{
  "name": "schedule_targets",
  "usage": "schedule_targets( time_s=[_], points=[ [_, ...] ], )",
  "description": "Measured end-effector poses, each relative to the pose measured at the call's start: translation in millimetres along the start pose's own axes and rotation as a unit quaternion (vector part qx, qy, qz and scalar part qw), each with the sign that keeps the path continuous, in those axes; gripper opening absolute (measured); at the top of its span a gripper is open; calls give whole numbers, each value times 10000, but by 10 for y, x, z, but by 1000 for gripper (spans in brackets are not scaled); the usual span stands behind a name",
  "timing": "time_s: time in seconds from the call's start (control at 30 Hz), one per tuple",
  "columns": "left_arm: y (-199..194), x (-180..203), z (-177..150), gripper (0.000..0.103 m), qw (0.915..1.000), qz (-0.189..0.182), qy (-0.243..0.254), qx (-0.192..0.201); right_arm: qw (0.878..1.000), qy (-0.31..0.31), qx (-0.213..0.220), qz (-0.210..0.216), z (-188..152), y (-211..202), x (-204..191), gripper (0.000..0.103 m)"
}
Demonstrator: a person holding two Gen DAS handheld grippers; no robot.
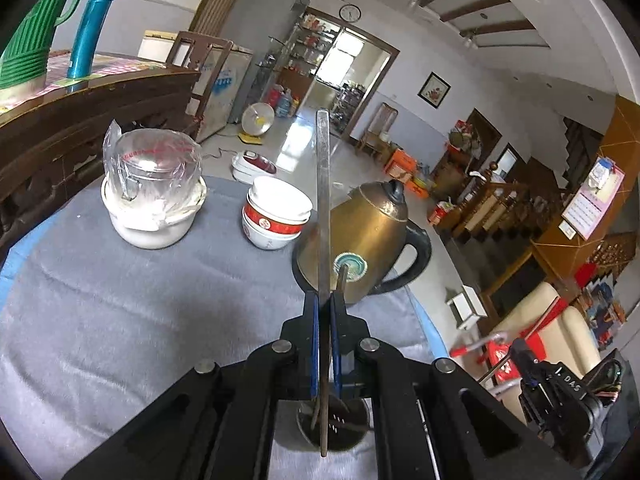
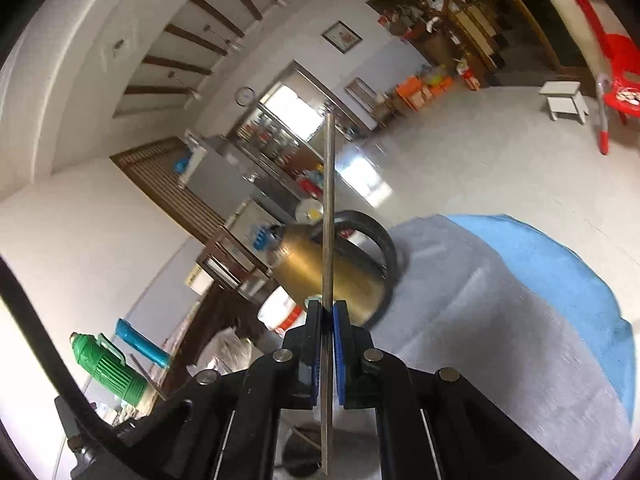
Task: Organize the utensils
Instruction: 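Lower both chopsticks into the cup and open both grippers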
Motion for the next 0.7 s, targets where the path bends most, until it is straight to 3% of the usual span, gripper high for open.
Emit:
schedule_targets(
  time_s=[0.4, 0.7],
  points=[
    [284, 70, -93, 6, 9969, 347, 549, 443, 9984, -252, -289, 415, -340, 607, -204, 6],
    [425, 95, -299, 6, 9949, 400, 862, 352, 9907, -1142, -642, 375, -672, 882, -323, 6]
  ],
)
Point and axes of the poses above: each gripper's, at about its wrist camera, not at the fingertips, and y roughly the way its jaws point, x to its right, z to its top, the point moved 9 cm from there along y, roughly the way its jaws point, and after that the axes turned 4 degrees about x, right-handed, at the moved point
